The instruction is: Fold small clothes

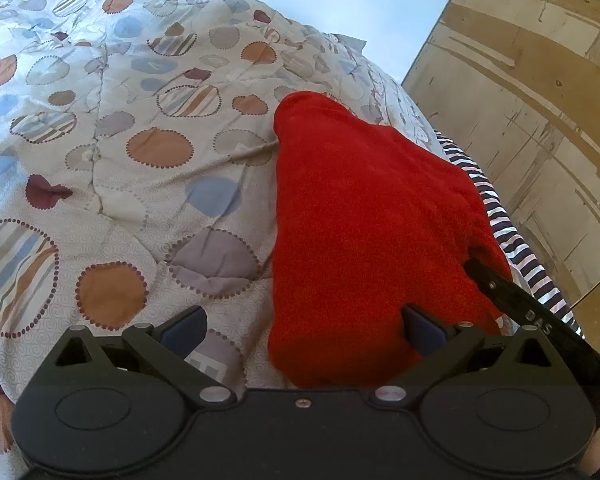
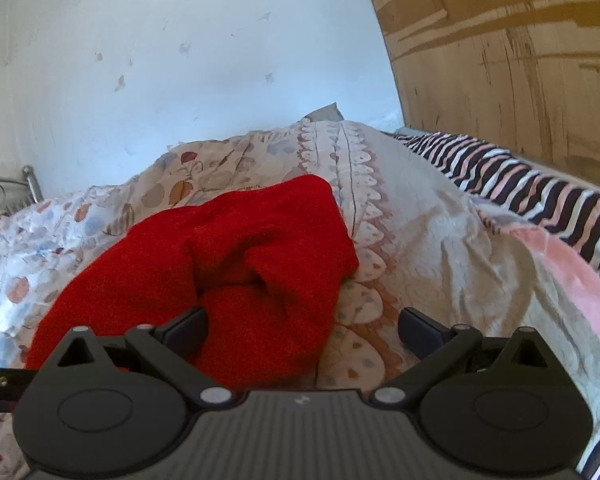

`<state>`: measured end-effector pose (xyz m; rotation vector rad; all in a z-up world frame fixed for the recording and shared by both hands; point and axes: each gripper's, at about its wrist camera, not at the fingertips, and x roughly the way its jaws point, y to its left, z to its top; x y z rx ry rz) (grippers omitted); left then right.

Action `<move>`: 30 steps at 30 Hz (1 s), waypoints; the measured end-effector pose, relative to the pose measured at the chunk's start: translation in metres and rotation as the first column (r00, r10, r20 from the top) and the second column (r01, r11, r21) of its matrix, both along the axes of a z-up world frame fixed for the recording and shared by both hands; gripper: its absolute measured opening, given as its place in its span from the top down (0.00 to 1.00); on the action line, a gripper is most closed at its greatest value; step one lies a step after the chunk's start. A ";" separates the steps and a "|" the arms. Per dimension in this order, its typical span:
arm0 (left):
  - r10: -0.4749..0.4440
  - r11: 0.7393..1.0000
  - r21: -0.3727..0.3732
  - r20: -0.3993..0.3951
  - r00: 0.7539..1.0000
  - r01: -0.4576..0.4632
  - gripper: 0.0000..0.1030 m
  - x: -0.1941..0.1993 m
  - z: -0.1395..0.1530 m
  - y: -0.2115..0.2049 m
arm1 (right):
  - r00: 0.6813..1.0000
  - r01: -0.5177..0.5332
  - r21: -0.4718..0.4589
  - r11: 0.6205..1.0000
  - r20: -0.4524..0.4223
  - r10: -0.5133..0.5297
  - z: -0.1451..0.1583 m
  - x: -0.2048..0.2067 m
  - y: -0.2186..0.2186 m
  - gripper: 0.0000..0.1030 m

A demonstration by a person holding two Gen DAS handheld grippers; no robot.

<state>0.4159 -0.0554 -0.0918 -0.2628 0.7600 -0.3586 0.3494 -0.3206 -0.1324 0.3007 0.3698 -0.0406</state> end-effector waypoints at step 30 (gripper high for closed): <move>0.026 1.000 -0.007 0.081 0.996 -0.026 0.01 0.060 0.032 0.000 | 0.991 -0.130 -0.004 0.991 0.001 0.130 0.036 0.129 -0.051 0.86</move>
